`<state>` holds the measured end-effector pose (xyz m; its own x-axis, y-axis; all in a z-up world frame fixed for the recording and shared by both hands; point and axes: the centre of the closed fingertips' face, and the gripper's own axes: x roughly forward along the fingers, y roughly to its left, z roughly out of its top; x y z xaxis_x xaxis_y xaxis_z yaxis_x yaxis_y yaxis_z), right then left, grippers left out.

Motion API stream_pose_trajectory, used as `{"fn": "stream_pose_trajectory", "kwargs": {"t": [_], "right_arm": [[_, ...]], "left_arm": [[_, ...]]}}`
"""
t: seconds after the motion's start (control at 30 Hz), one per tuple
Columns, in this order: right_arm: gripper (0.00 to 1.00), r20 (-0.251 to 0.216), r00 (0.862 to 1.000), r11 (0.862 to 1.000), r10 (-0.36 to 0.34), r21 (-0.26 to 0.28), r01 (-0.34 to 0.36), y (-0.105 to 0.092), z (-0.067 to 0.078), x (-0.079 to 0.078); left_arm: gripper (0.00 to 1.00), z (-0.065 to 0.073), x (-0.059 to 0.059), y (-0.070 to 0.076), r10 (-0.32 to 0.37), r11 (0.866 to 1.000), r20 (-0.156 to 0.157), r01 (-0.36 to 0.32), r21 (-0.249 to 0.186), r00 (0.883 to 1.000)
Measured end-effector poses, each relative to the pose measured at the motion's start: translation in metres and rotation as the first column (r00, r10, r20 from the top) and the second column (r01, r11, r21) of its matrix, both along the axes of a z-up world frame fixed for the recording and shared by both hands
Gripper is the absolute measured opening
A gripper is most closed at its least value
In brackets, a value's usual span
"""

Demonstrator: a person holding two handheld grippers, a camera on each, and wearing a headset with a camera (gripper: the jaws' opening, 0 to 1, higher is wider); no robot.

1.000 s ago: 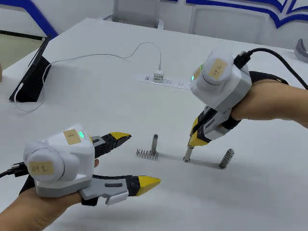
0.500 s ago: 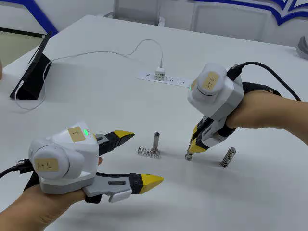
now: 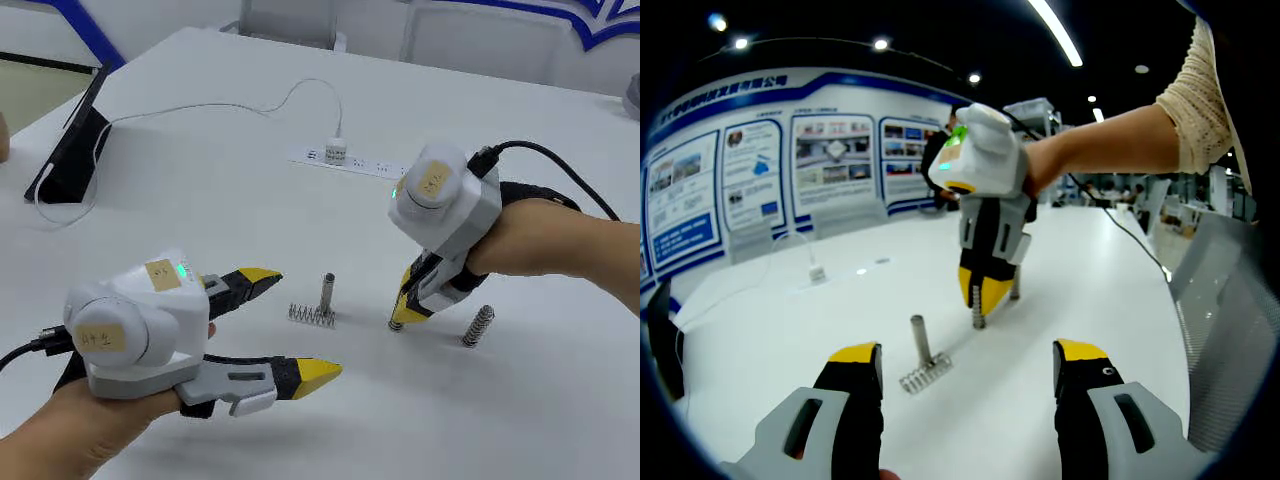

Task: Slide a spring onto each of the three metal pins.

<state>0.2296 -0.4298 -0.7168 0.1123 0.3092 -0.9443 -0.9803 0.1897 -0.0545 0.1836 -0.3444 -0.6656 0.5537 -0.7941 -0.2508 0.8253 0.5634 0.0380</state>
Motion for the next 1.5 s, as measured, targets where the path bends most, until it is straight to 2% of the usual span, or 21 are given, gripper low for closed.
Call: {"fn": "stream_pose_trajectory", "kwargs": {"t": [0.23,0.47,0.57,0.7,0.87,1.0,1.17,1.5], "right_arm": [[0.15,0.006,1.0,1.0,0.002,0.003,-0.002,0.0,0.002,0.001],[0.19,0.032,0.999,0.999,-0.007,0.037,0.006,0.003,0.02,0.0],[0.2,0.04,0.999,0.998,-0.005,0.059,0.003,0.01,0.026,-0.002],[0.2,0.041,0.999,0.997,0.004,0.081,-0.007,0.02,0.028,-0.007],[0.2,0.042,0.999,0.992,-0.01,0.127,0.004,0.037,0.024,-0.004],[0.19,0.021,0.999,0.986,-0.036,0.166,0.032,0.051,0.017,-0.005],[0.19,0.004,0.998,0.982,-0.069,0.179,0.067,0.057,0.002,-0.004],[0.16,0.003,0.995,0.971,-0.104,0.218,0.101,0.07,-0.008,0.003]], "left_arm": [[0.7,0.001,-0.001,0.001,0.002,1.0,0.001,-0.002,0.004,1.0],[0.7,0.001,0.0,0.002,0.002,1.0,0.002,-0.002,0.008,1.0],[0.71,0.0,0.0,0.002,0.003,1.0,0.001,-0.003,0.008,1.0],[0.71,0.0,0.0,0.002,0.001,1.0,0.001,-0.001,0.009,1.0],[0.71,0.0,0.0,0.003,0.003,1.0,0.001,-0.003,0.011,1.0],[0.71,0.001,0.0,0.005,0.009,1.0,0.002,-0.009,0.008,1.0],[0.71,0.0,-0.001,0.007,0.012,1.0,0.002,-0.012,0.011,1.0],[0.7,-0.001,-0.001,0.008,0.012,1.0,-0.002,-0.012,0.015,1.0]]}}
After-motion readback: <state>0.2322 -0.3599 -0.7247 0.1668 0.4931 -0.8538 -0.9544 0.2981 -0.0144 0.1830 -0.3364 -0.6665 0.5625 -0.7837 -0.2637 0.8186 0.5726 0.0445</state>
